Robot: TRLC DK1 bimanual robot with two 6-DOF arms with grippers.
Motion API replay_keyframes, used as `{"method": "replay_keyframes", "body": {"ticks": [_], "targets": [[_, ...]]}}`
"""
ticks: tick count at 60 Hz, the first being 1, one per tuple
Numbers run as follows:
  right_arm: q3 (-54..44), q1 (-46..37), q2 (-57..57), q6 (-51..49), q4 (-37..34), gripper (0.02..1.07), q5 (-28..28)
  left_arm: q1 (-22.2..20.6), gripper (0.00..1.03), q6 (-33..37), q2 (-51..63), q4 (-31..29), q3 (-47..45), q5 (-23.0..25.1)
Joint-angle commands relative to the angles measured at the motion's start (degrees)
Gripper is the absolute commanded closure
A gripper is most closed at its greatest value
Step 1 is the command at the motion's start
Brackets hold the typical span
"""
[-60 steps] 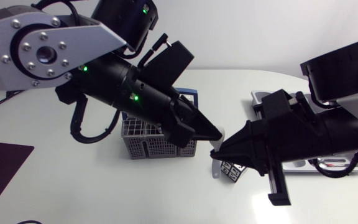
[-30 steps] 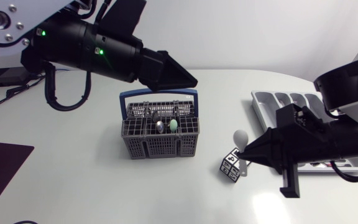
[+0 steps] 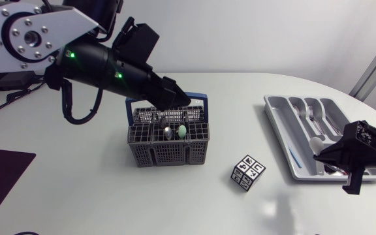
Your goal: Transfer all utensils from the basket to the drawer tray.
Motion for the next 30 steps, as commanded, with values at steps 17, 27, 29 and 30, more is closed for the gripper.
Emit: {"method": "replay_keyframes", "body": {"ticks": [17, 27, 29, 30], "targets": [[4.12, -11.53, 10.02, -14.09, 9.63, 1.01, 5.03, -1.41, 0.52, 2.94, 1.24, -0.42, -2.69, -4.63], [5.0, -13.73, 14.94, -16.64, 14.99, 1.01, 7.84, -1.5, 0.52, 4.0, 1.59, -0.42, -3.65, -6.12], [4.47, -13.82, 15.3, -16.99, 16.75, 1.01, 8.72, -1.5, 0.52, 4.18, 1.59, -0.33, -3.83, -6.21], [4.21, -13.91, 15.56, -17.26, 17.8, 1.01, 9.16, -1.41, 0.52, 4.26, 1.59, -0.42, -3.83, -6.38]]}}
